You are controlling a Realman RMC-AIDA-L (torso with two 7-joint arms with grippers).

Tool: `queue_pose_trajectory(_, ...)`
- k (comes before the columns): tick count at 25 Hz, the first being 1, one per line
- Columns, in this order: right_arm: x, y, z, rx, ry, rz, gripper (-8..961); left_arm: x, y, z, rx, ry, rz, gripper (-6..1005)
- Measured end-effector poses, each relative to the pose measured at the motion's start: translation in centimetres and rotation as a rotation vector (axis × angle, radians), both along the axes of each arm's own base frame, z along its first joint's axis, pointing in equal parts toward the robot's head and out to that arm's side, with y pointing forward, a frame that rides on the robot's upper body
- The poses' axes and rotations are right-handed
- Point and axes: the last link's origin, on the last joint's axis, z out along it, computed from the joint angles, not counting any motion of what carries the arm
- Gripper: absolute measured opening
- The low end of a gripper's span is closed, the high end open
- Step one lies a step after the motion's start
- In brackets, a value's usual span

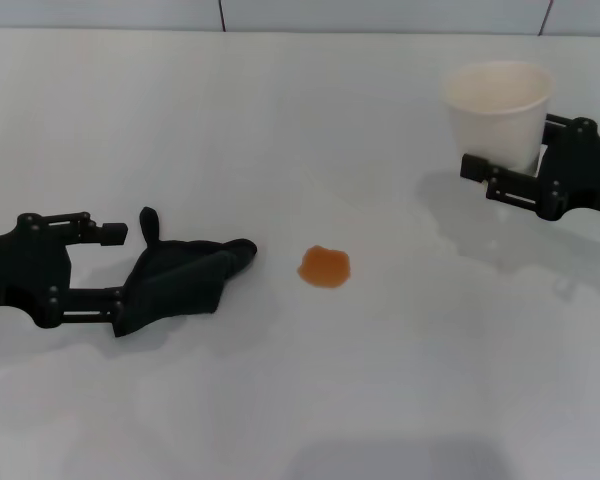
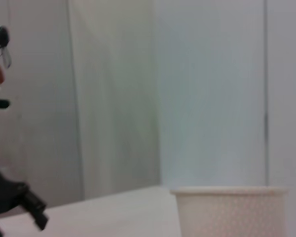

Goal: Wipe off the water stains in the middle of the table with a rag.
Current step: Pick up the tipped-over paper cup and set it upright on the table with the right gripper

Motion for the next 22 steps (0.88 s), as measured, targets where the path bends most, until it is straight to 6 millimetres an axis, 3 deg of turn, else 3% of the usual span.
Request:
queue_pose_trajectory(6, 1.9, -1.0, -0.9, 0.105, 0.046, -0.033, 620, 0.1, 0.0, -0.1, -0.008, -0.001, 0.006, 801)
queue_pose_trajectory(22, 5.1, -3.2, -4.6, 0.130, -0.067, -0.123, 612, 0.4, -0.1, -0.7, -0.017, -0.005, -0.001, 800)
